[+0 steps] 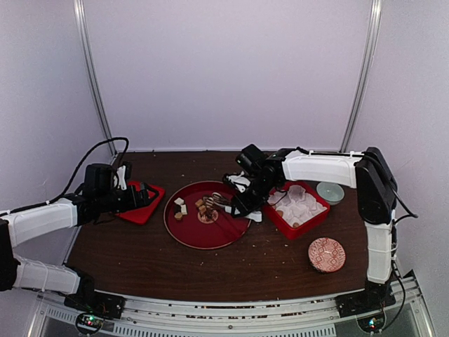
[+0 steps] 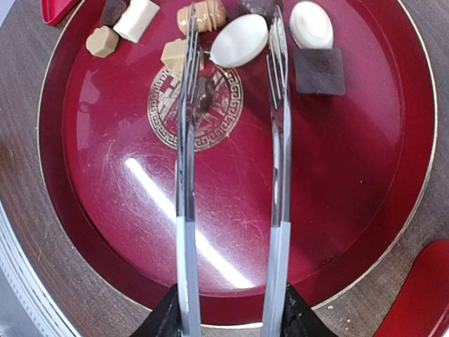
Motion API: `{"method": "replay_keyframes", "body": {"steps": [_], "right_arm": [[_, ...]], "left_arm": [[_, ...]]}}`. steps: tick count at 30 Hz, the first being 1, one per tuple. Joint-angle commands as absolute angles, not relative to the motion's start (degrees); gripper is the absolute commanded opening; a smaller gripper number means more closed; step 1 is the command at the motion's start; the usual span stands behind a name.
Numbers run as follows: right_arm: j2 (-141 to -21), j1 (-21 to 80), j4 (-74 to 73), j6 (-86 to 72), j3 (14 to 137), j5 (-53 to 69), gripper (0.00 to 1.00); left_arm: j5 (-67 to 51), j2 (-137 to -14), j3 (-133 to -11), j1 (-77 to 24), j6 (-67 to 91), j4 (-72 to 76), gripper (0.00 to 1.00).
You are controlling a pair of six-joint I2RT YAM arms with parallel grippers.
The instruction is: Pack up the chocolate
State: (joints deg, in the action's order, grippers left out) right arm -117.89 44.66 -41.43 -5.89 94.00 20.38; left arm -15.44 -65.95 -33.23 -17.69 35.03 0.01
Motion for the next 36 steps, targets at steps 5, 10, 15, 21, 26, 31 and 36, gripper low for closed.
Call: {"method": "replay_keyframes", "body": {"steps": [5, 10, 15, 21, 26, 31, 36], "right_arm": [[-120.57, 45.12, -41.72, -5.97, 99.06, 22.23, 0.41], [-121.53, 45.22, -42.2, -5.98, 100.72, 22.01, 0.4], [-121.55, 45.81, -44.15, -5.05, 101.6, 20.22, 0.39], [-118.24, 46.66, -45.55, -4.15, 99.65, 16.02, 0.35], [-115.5, 46.76, -45.11, -4.02, 97.56, 14.9, 0.28], [-113.47, 46.79, -44.19, -4.38, 96.26, 15.26, 0.25], [-110.57, 46.63, -42.77, -4.88, 94.21, 15.82, 0.24]], "left_arm": [[-15.56, -65.95, -34.64, -17.87, 34.86, 3.0, 0.97], [-15.32, -65.44, -34.59, -17.93, 34.89, 2.67, 0.97], [-15.05, -64.9, -34.32, -17.89, 34.73, 2.28, 0.97], [-15.04, -64.35, -34.01, -17.92, 34.96, 2.29, 0.97], [-15.0, -64.1, -33.9, -17.92, 35.0, 2.28, 0.97], [-14.88, -63.23, -33.83, -17.91, 35.26, 1.92, 0.97], [-14.5, -62.72, -33.81, -17.92, 35.2, 1.01, 0.97]]}}
